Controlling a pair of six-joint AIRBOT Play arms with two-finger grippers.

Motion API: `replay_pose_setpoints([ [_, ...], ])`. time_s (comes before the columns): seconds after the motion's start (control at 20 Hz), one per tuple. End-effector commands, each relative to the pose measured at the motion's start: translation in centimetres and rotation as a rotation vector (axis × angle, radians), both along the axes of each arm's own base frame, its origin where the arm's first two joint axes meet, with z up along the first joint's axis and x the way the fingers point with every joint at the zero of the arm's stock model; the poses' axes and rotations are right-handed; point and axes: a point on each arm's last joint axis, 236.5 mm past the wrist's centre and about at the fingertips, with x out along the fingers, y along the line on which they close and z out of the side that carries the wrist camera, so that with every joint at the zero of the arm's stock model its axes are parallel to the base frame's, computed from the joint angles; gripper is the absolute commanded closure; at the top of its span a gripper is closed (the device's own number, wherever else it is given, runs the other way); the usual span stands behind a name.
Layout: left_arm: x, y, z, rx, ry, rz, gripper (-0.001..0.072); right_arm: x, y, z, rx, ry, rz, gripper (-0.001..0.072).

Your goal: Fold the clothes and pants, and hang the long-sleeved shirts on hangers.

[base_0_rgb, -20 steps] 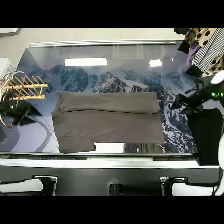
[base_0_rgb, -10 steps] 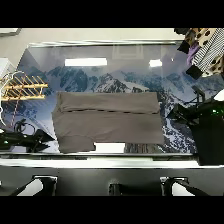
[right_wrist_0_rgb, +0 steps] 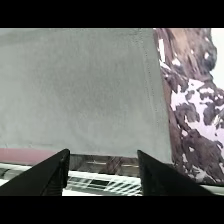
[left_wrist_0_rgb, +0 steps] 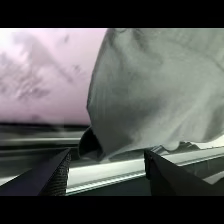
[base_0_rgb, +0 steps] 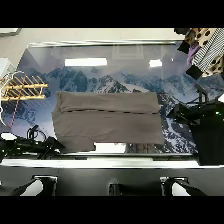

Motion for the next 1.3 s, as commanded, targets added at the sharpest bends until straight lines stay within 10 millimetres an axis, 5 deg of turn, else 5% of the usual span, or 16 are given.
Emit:
replay_pose_setpoints([
  [0.0, 0.4, -0.1, -0.6, 0.026, -0.033, -0.016, 0.0171, -0.1, 0.1, 0.6, -0.002, -0.017, 0.004, 0.0260],
  [0.55, 0.3, -1.0, 0.3, -0.024, -0.055, -0.052, 0.0175, -0.7, 0.3, 0.7, 0.004, 0.000, 0.016, 0.0289],
  [0.6, 0.2, -1.1, 0.3, -0.027, -0.053, -0.053, 0.0212, -0.7, 0.3, 0.7, 0.004, 0.000, 0.016, 0.0289],
  [0.7, 0.3, -1.1, 0.3, -0.027, -0.058, -0.058, 0.0485, -1.0, 0.4, 0.7, 0.008, 0.011, 0.022, 0.0289],
  [0.75, 0.2, -1.1, 0.3, -0.026, -0.058, -0.059, 0.0536, -1.3, 0.5, 0.7, 0.011, 0.022, 0.029, 0.0289],
  [0.95, 0.2, -1.1, 0.3, -0.026, -0.058, -0.059, 0.0538, -2.6, 0.7, 0.9, 0.011, 0.054, 0.068, 0.0291],
  [1.15, 0.2, -1.1, 0.3, -0.026, -0.058, -0.059, 0.0538, -3.7, -1.9, 1.1, -0.126, 0.047, 0.068, 0.0302],
  [1.25, 0.2, -1.1, 0.3, -0.026, -0.058, -0.059, 0.0628, -4.2, -1.7, 0.1, -0.112, 0.085, 0.063, 0.0298],
])
